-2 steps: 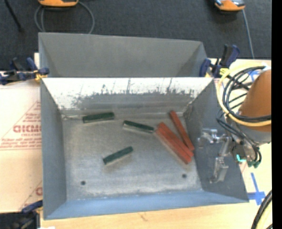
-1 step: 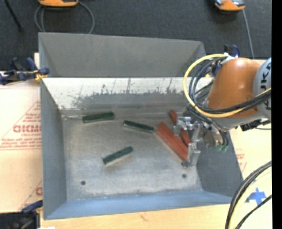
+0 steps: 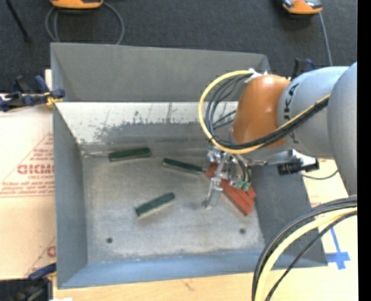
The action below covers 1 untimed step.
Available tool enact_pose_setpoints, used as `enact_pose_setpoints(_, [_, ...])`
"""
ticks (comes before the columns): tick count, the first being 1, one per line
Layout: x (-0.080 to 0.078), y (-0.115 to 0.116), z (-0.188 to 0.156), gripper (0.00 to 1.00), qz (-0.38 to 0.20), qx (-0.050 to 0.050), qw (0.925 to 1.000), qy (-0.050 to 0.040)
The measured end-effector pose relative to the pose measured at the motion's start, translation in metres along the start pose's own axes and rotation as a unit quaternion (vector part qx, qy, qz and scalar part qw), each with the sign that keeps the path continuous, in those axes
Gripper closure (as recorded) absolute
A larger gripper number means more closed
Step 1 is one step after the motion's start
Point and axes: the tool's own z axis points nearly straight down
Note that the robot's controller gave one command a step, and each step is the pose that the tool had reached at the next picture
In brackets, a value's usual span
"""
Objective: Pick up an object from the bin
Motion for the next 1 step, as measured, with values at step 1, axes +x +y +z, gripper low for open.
enact_pose_setpoints(1, [0.0431,0.1088,0.0316,0.00,-0.045,0.000,0.9990,0.0016])
